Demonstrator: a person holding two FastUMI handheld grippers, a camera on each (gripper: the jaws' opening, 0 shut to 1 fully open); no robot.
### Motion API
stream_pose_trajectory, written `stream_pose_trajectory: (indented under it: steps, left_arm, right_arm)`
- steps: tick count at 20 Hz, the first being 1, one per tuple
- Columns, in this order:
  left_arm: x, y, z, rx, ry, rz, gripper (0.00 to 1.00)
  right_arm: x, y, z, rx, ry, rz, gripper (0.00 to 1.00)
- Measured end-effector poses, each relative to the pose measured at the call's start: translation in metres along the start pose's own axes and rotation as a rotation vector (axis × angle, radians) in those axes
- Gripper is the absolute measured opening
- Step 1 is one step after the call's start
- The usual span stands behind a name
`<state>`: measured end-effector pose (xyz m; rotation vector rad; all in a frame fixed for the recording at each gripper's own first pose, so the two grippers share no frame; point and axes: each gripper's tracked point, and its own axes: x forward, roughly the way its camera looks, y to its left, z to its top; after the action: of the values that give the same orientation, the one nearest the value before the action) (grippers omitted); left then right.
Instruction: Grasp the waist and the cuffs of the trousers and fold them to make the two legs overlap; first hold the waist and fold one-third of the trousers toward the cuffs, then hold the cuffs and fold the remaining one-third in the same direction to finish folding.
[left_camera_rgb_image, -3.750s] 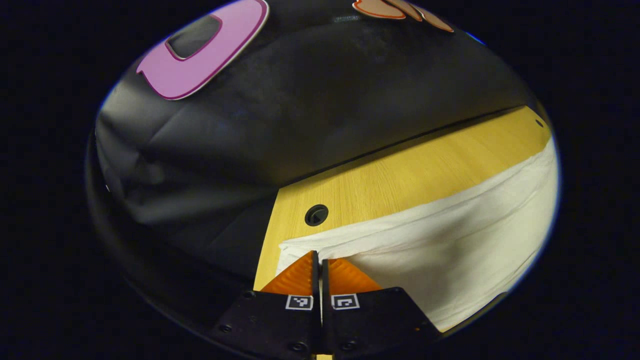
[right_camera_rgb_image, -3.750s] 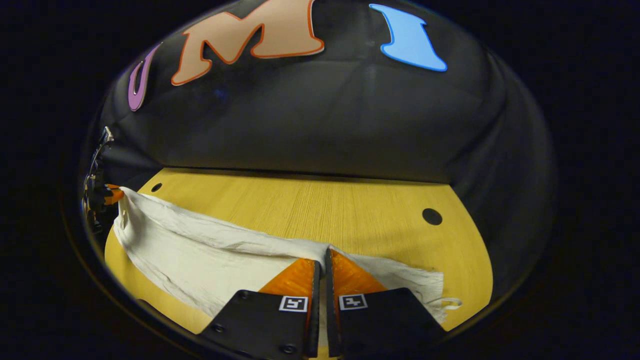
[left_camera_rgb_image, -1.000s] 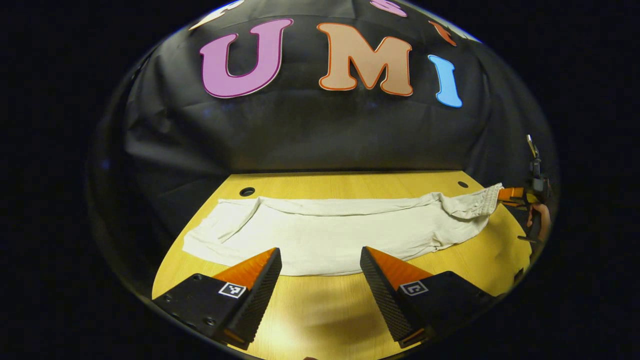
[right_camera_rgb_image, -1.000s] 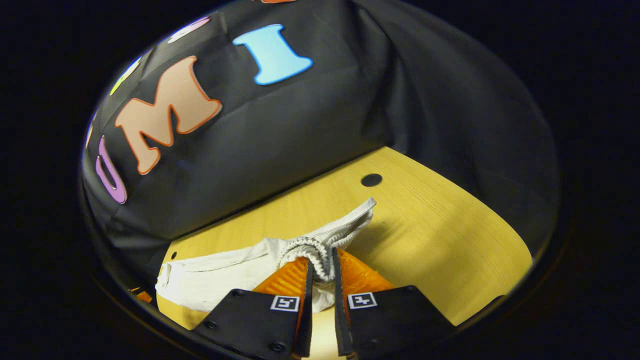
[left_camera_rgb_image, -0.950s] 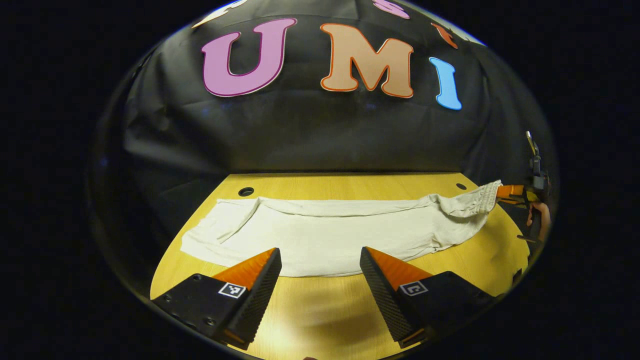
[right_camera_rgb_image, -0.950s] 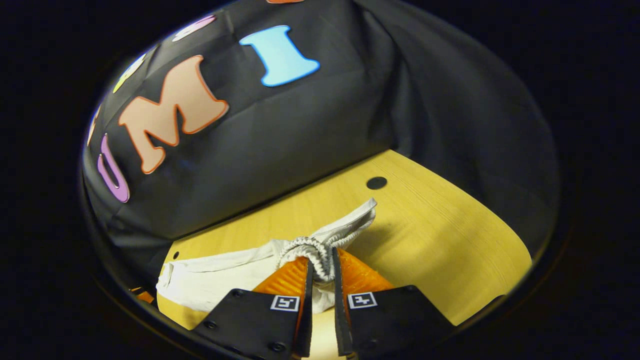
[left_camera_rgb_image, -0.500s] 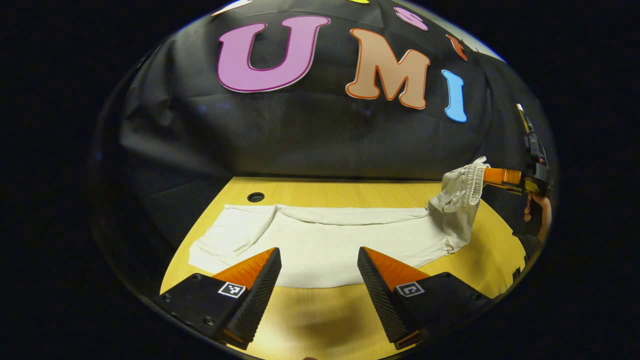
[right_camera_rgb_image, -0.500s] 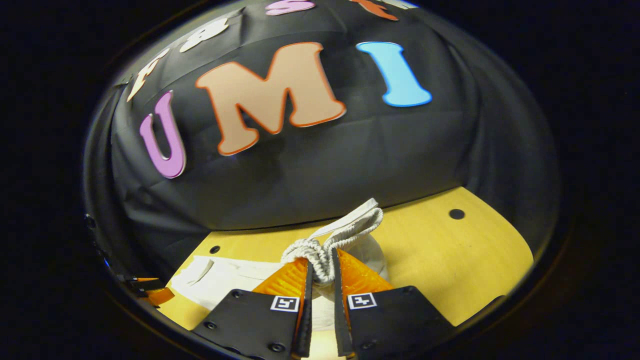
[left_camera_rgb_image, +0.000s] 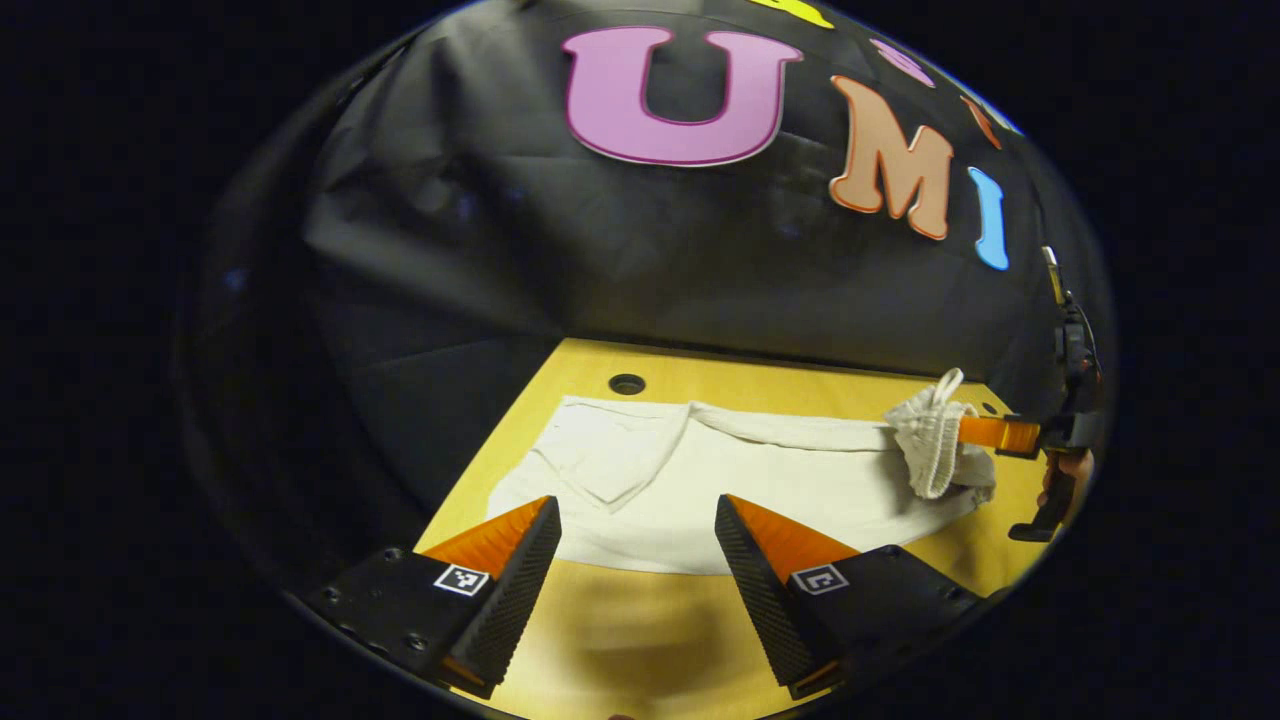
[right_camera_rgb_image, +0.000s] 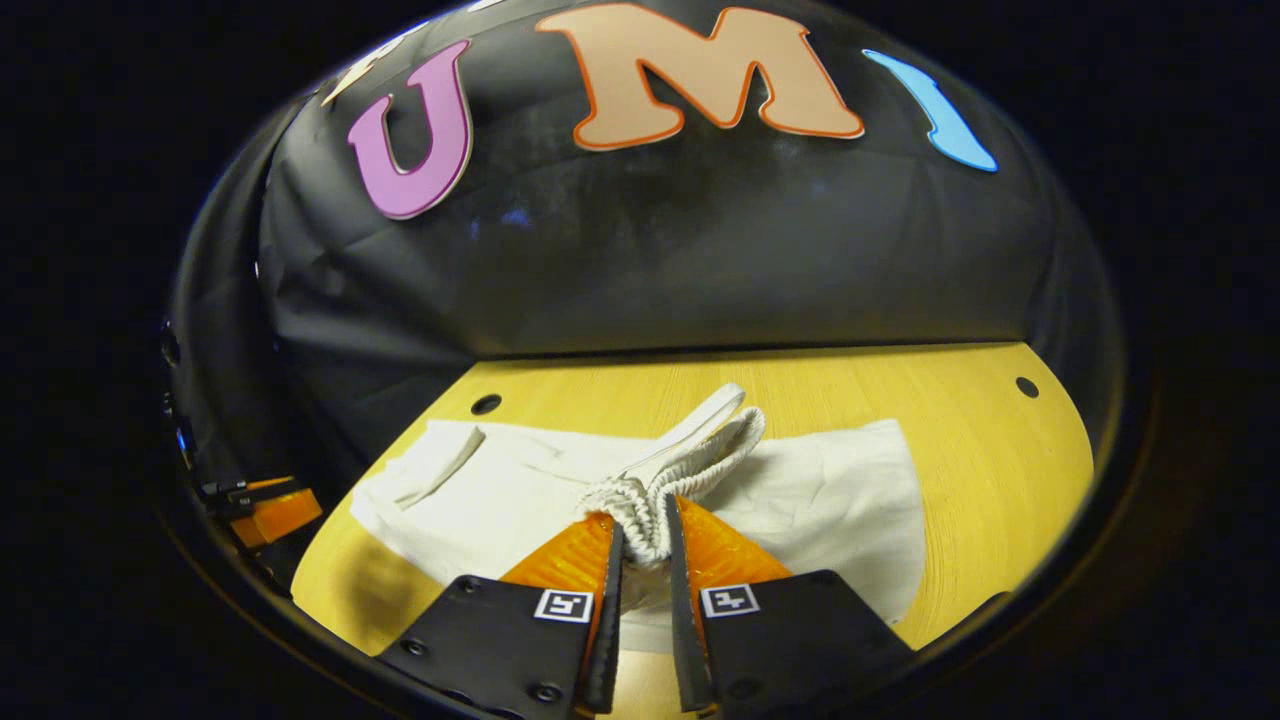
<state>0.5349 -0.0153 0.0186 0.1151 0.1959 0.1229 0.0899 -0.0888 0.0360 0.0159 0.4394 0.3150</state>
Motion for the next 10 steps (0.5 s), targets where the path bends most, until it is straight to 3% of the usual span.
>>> stream_pose_trajectory:
  steps: [1,2,3,6,8,10]
  left_arm:
    - [0.005,0.000,-0.003,0.003,0.011,0.035,0.93]
    - [0.009,-0.004,-0.005,0.004,0.031,0.057,0.93]
    - [0.012,-0.008,-0.006,-0.001,0.047,0.068,0.95]
    - [0.015,-0.008,-0.001,-0.022,0.083,0.079,0.95]
    - [0.016,-0.009,0.000,-0.025,0.114,0.081,0.94]
    - [0.017,-0.011,0.006,-0.024,0.120,0.068,0.95]
  right_arm:
    - [0.001,0.003,-0.003,0.004,0.013,0.011,0.20]
    - [-0.001,0.002,-0.003,0.015,0.020,0.028,0.41]
    - [-0.007,-0.001,-0.001,0.030,0.025,0.037,0.38]
    - [-0.020,-0.016,0.007,0.025,0.015,0.011,0.90]
    - [-0.039,-0.014,0.019,0.034,-0.018,-0.003,0.97]
    - [-0.054,-0.023,0.028,0.028,-0.040,-0.024,0.97]
